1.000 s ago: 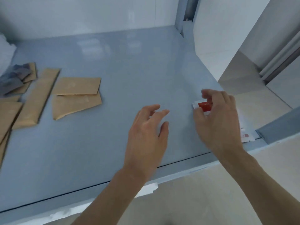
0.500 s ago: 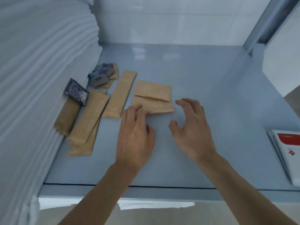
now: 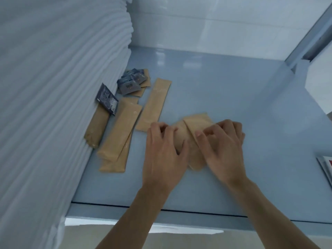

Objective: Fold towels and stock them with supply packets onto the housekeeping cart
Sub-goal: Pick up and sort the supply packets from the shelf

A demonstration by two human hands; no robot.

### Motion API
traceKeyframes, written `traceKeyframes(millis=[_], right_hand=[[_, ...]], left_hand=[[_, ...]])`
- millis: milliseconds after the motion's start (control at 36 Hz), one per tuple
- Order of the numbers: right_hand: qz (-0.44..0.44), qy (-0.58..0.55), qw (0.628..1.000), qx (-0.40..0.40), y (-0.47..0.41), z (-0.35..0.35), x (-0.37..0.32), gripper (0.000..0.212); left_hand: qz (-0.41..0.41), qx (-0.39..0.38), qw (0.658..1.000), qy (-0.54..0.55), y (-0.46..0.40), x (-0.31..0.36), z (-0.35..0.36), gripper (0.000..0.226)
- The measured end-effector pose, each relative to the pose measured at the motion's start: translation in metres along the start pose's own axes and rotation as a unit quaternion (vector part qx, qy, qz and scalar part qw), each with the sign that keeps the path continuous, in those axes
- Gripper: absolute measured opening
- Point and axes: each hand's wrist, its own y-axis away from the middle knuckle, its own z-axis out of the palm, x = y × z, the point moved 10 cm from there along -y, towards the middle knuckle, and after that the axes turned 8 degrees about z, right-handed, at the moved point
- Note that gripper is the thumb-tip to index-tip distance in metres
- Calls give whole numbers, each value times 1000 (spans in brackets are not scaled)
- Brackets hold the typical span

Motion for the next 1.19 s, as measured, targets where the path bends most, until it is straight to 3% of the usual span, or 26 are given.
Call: traceKeyframes(millis=[56, 167, 333, 417, 528, 722, 889, 1028, 1111, 1194], right_hand=[[28, -1, 1000, 3, -2, 0, 8, 32], [63, 32, 997, -44, -3, 13, 17, 57], [82, -31, 996, -29, 0, 9, 22, 59], [116, 20, 993, 3, -1, 3, 30, 67], [139, 57, 989, 6, -3, 4, 34, 71], [162, -84, 983, 16, -2, -2, 43, 64], [176, -114, 976, 57, 3, -15, 49, 52], [160, -5, 986, 39, 1, -8, 38, 54], [123, 93, 988, 9, 0, 2, 27, 74], [120, 106, 987, 5, -1, 4, 30, 79]], left_hand=[[-2, -12, 1000, -11, 0, 0, 3, 38], [-11, -8, 1000, -23, -1, -1, 3, 49], [-24, -18, 998, -55, -1, -1, 6, 58], [-20, -25, 997, -65, 0, -1, 6, 56], [-5, -4, 1000, -3, 1, -1, 3, 49], [-23, 106, 984, 144, 3, -18, -17, 59], [-36, 120, 982, 143, 5, -18, -20, 53], [-22, 98, 986, 131, 3, -11, -22, 41], [-25, 79, 983, 166, 3, -9, -20, 52], [-25, 72, 982, 175, 2, -8, -19, 59]])
